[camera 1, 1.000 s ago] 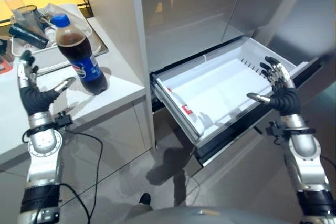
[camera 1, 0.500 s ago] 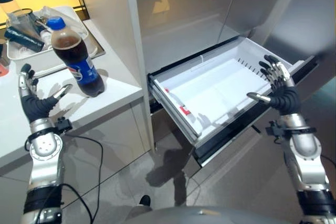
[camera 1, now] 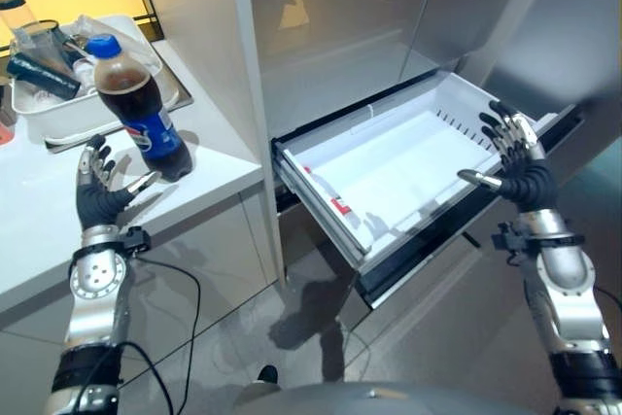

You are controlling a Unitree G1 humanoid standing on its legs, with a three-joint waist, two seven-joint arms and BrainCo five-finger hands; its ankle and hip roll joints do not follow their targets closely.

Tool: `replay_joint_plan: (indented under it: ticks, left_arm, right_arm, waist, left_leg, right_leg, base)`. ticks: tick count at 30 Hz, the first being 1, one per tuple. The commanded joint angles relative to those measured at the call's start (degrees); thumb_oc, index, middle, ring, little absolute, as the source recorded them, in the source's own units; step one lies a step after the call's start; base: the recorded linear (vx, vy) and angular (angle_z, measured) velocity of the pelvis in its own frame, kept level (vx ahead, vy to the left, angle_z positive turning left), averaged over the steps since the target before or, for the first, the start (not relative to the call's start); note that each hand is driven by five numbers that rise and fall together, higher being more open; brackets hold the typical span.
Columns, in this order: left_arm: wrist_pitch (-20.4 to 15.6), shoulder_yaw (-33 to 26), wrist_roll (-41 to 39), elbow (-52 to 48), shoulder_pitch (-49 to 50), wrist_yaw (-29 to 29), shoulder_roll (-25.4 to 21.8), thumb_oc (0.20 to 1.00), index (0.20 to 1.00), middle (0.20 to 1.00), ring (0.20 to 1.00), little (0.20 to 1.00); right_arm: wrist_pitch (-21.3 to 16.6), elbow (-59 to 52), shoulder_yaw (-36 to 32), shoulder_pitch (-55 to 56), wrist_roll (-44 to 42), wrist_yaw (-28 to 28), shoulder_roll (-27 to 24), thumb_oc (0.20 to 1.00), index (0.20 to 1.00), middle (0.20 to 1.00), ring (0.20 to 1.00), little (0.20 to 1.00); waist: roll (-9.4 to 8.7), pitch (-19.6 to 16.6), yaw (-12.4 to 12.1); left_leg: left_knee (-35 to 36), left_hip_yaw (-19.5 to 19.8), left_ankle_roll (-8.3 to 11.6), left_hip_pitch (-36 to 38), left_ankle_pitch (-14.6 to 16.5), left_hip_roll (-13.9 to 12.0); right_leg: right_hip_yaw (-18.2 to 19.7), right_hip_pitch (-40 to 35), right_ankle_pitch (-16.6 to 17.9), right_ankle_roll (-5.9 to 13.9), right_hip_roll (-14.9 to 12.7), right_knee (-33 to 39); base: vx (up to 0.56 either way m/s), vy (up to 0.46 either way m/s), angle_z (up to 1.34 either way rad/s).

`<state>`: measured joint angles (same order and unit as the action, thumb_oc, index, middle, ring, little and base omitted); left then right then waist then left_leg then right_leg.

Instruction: Take the drinks into the refrigerator

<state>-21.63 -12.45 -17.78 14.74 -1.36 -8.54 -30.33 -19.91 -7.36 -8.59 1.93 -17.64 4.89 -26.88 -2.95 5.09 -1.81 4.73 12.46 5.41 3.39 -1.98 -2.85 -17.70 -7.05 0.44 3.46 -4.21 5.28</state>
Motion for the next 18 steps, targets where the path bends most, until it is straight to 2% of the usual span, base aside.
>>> replay_joint_plan:
  ticks: [1, 10, 18]
  left_arm:
    - [-2.25, 0.17, -1.38, 1.31, -4.16, 1.64, -4.43, 1.0, 1.0, 1.0, 1.0, 1.0]
    - [-2.34, 1.05, -1.42, 2.74, -6.47, 1.27, -5.2, 1.0, 1.0, 1.0, 1.0, 1.0]
    - [-2.07, 1.52, -1.0, 4.76, -8.77, 0.83, -8.15, 1.0, 1.0, 1.0, 1.0, 1.0]
  right_arm:
    - [-1.98, -3.91, -1.67, -3.49, -2.77, 0.15, -2.44, 1.0, 1.0, 1.0, 1.0, 1.0]
    - [-1.99, -3.99, -2.12, -2.8, -2.52, 0.23, -2.08, 1.0, 1.0, 1.0, 1.0, 1.0]
    - [-1.94, -4.13, -1.43, -3.52, -3.05, 0.53, -2.37, 1.0, 1.0, 1.0, 1.0, 1.0]
  waist:
    - [-0.06, -1.96, 2.02]
    - [-0.17, -2.46, 2.7]
    - [-0.37, -2.82, 3.3]
  left_leg:
    - [-0.47, 1.94, -3.73, -0.57, 2.75, 2.89]
    - [-0.4, 1.77, -3.82, -0.1, 3.02, 2.95]
    - [-0.25, 0.9, -4.05, 0.19, 3.29, 2.8]
  right_leg:
    - [-1.62, 0.52, -6.67, -1.05, 0.4, -7.13]
    - [-1.26, 0.14, -6.57, -0.9, 0.31, -6.88]
    - [-0.03, 0.18, -6.23, -0.68, 0.38, -6.52]
  base:
    - [0.0, 0.0, 0.0]
    - [0.0, 0.002, -0.01]
    - [0.01, 0.013, -0.07]
